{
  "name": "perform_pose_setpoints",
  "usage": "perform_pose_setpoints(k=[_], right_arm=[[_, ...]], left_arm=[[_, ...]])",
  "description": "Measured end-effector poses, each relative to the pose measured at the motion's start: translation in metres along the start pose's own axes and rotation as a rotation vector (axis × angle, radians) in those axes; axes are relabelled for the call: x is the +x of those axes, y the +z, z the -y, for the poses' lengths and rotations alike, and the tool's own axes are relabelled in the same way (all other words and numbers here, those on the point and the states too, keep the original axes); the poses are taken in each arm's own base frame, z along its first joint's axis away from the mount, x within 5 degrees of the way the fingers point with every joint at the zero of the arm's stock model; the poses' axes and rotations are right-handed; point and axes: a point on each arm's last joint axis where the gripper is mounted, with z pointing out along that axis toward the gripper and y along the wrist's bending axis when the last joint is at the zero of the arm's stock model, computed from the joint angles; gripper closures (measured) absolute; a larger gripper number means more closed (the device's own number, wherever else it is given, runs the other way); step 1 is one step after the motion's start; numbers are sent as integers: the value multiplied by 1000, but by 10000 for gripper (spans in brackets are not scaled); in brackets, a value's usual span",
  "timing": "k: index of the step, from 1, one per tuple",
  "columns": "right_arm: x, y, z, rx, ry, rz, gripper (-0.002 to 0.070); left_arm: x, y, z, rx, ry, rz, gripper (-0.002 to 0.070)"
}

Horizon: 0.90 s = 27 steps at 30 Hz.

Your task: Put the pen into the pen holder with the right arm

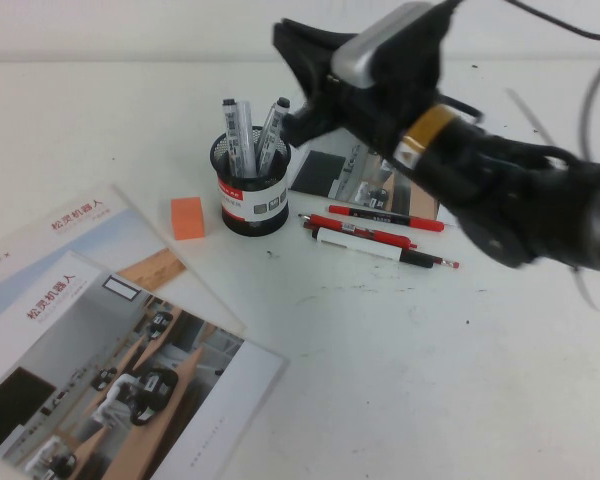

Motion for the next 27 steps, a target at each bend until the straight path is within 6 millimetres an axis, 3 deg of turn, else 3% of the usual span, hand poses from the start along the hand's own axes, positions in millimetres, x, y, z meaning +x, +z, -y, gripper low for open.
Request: perform_pose_setpoints(k=[4,8,10,15,18,22,27], right_arm=[[-28,-38,-9,28,-1,-51,690],[-66,-94,-25,35,-125,-64,694],[-79,-110,-30,37,-162,-65,694],[-121,-175,-45,89,-217,-87,695],[-123,-198,-47,135,-176,-163,695],[-105,-228,-47,216,-91,-359,695],[-90,-252,-51,252,-29,-450,695]], left_arm=[[0,0,0,0,0,0,676],[0,0,0,0,0,0,676],[0,0,0,0,0,0,676],[0,0,0,0,0,0,676],[0,0,0,0,0,0,676],[0,0,0,0,0,0,676],[0,0,0,0,0,0,676]])
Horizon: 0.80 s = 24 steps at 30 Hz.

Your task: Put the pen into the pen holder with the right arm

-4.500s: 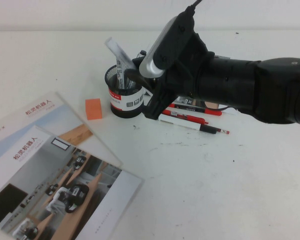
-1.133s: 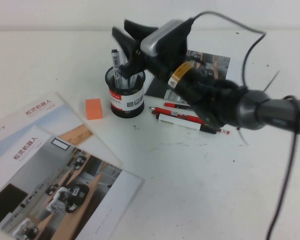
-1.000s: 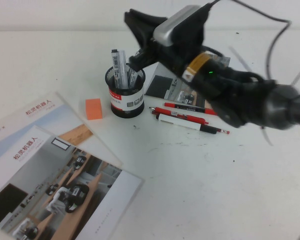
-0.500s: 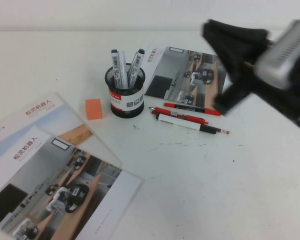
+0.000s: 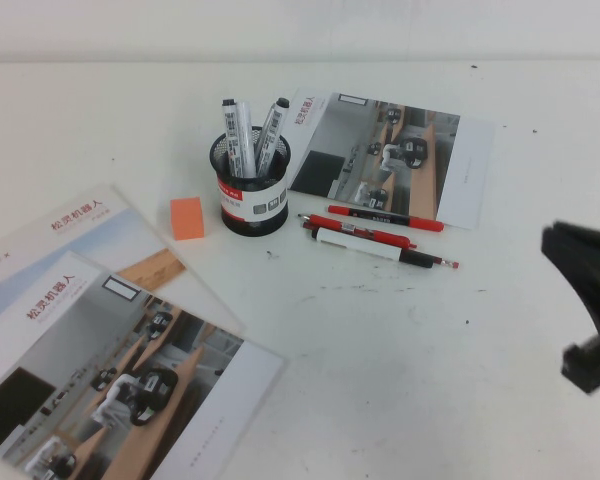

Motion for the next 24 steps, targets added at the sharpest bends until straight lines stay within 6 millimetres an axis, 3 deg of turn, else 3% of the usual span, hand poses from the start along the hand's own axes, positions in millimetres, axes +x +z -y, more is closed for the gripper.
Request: perform_pose_setpoints(k=[8,18,24], right_arm=[[36,-33,-3,10,101,-2,695],[115,-75,7,219,242,45,695],[119,-95,17,437,231,150,695]], left_arm=[[0,0,0,0,0,0,676],[0,0,0,0,0,0,676],[0,0,0,0,0,0,676]])
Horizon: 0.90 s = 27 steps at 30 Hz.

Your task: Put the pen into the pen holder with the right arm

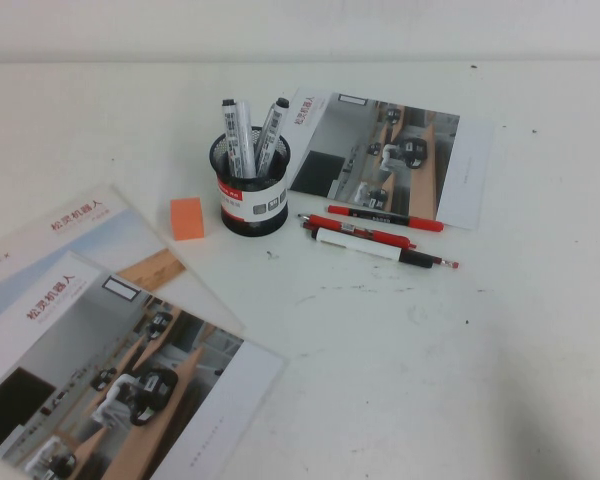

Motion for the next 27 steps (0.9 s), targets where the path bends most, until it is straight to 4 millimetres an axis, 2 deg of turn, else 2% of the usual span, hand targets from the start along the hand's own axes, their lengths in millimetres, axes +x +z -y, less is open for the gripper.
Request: perform_pose_setpoints(k=[4,9,18,27], right_arm=[[0,-3,8,117,-12,10,695],[3,-5,11,172,-13,-6,695],[14,-11,12,188,28,-107,695],[28,-12,5,76,79,-256,695]], left_arm=[[0,0,0,0,0,0,676],[0,0,0,0,0,0,676],[0,0,0,0,0,0,676],[0,0,0,0,0,-2,676]])
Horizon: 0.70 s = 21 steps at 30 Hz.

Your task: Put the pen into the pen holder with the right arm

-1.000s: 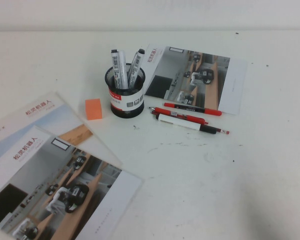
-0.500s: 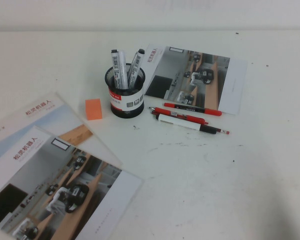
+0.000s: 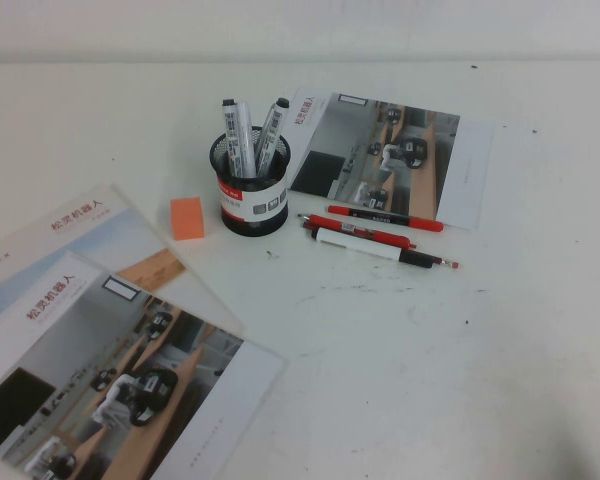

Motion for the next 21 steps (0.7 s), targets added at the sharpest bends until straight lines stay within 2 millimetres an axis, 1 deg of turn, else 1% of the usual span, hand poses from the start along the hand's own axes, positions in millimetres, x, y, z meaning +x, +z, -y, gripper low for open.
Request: perform_pose_setpoints(k=[21], right_arm=[[2,0,0,-6,0,-14,695]], left_arm=[[0,0,0,0,0,0,676]])
